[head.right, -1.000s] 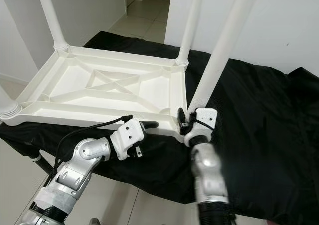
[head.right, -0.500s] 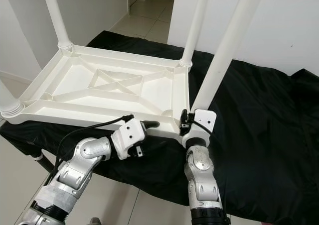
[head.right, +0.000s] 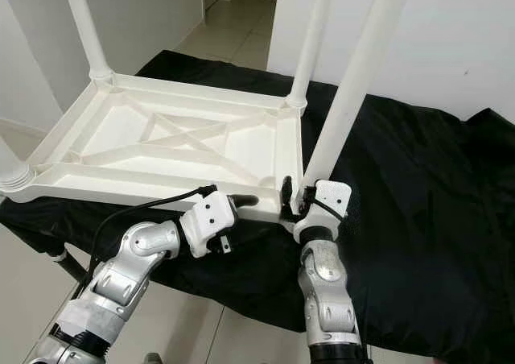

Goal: Building children table

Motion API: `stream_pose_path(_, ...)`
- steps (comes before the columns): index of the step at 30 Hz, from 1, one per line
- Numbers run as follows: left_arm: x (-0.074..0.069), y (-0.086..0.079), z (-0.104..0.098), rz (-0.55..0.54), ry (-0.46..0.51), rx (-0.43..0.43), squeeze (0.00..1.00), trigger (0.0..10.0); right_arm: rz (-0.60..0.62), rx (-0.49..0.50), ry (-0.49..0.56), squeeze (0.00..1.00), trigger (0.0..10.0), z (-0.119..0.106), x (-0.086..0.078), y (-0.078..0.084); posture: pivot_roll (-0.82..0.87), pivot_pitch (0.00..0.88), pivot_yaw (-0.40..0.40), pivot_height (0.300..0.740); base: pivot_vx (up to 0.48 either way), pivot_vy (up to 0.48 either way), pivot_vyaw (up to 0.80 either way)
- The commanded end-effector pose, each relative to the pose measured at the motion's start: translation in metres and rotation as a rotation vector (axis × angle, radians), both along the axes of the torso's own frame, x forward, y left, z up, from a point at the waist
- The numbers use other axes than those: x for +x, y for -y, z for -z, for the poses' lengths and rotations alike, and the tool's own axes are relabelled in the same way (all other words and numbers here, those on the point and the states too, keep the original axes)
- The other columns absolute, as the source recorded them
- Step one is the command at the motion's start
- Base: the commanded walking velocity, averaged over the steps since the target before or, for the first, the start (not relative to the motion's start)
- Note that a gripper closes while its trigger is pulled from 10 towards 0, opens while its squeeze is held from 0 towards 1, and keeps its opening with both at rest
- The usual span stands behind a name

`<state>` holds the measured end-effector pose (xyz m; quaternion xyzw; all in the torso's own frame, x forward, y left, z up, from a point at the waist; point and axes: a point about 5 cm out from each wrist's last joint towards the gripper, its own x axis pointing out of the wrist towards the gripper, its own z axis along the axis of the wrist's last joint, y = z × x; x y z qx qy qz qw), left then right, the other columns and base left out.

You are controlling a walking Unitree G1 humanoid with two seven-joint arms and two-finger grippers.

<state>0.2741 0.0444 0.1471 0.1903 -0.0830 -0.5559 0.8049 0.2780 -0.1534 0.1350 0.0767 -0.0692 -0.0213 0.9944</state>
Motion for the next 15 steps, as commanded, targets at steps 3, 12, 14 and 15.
stream_pose_path(3, 0.0008, 0.0005, 0.0013, -0.056, 0.018, -0.011, 0.0, 10.0, -0.023, -0.014, 0.009, 1.0, 10.0, 0.0053, -0.0016, 0.0092, 0.02, 0.033, -0.079, 0.74, 0.0, 0.0, 0.0)
stream_pose_path(12, 0.0033, -0.0057, 0.0054, -0.127, 0.009, -0.035, 0.0, 10.0, -0.153, -0.06, 0.07, 0.0, 10.0, 0.0107, -0.0034, 0.011, 0.02, 0.027, -0.068, 0.74, 0.0, 0.0, 0.0)
stream_pose_path(14, 0.0052, -0.0074, 0.0035, -0.156, 0.015, -0.057, 0.0, 10.0, -0.165, -0.063, 0.079, 0.0, 10.0, 0.0113, -0.0038, 0.0112, 0.02, 0.02, -0.06, 0.74, 0.0, 0.0, 0.0)
stream_pose_path(15, 0.0076, -0.0091, 0.0019, -0.187, 0.017, -0.078, 0.0, 10.0, -0.178, -0.063, 0.089, 0.0, 10.0, 0.0112, -0.0037, 0.0116, 0.02, 0.02, -0.06, 0.74, 0.0, 0.0, 0.0)
